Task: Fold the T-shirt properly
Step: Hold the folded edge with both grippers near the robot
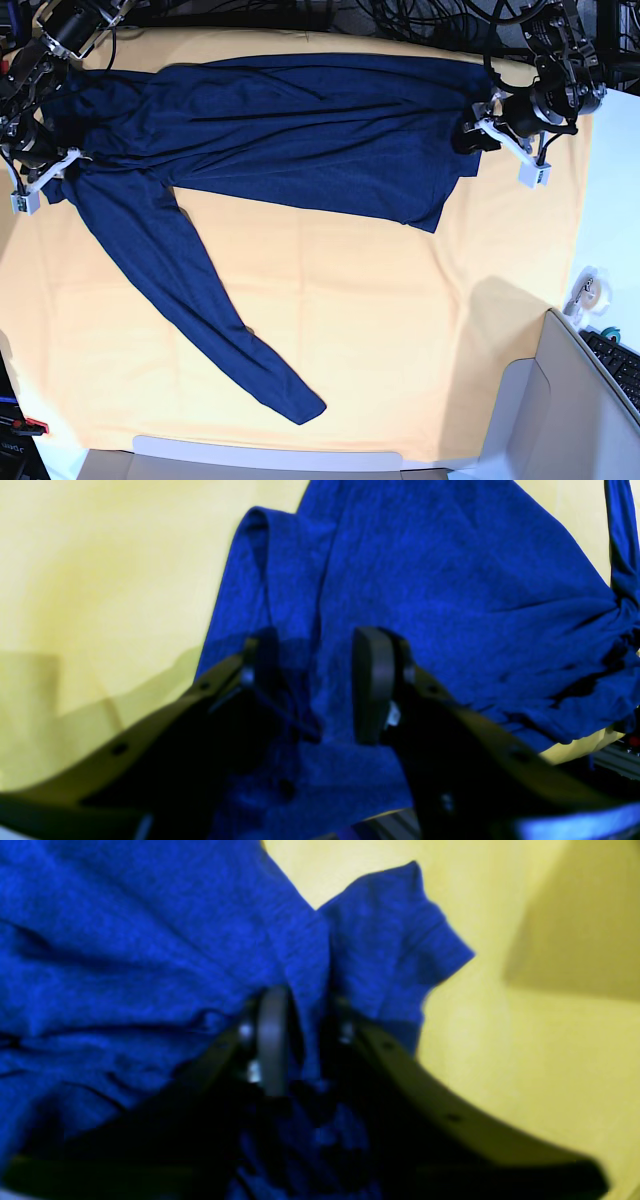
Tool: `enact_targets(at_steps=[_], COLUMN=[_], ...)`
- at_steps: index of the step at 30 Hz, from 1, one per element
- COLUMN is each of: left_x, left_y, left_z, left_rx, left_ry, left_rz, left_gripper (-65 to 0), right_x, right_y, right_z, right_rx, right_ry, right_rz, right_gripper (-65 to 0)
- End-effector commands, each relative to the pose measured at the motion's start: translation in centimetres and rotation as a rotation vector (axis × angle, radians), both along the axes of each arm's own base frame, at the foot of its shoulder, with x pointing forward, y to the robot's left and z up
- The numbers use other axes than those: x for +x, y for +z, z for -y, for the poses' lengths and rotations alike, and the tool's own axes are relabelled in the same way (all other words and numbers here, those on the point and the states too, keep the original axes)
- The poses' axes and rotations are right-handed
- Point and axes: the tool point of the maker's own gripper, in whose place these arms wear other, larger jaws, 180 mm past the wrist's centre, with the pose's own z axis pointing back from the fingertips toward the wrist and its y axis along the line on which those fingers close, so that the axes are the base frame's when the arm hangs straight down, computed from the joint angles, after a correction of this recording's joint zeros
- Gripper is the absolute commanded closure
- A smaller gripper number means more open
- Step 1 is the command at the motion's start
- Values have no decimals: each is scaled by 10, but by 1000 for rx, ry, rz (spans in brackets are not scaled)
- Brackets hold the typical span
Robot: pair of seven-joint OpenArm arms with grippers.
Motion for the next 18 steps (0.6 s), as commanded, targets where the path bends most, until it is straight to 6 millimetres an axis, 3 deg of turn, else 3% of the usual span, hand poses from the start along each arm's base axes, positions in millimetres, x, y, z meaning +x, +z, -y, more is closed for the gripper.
enact_targets(at_steps=[1, 5, 13, 18], left_x=[7, 7, 5, 5], left_y=[10, 10, 18, 20], left_z=[-4, -5, -42, -47], left_rx=[9, 9, 46, 51], left_ry=[-1, 3, 110, 123], left_rz=[39, 39, 59, 62], left_gripper=[-249, -250, -274, -279], right_x=[4, 3, 1, -7], right_y=[9, 7, 8, 13], right_z=[6, 4, 9, 23], right_rx=[-22, -10, -9, -7], right_ry=[-1, -10, -30, -91], right_rz=[12, 15, 23, 43], right_gripper=[-199, -272, -273, -273])
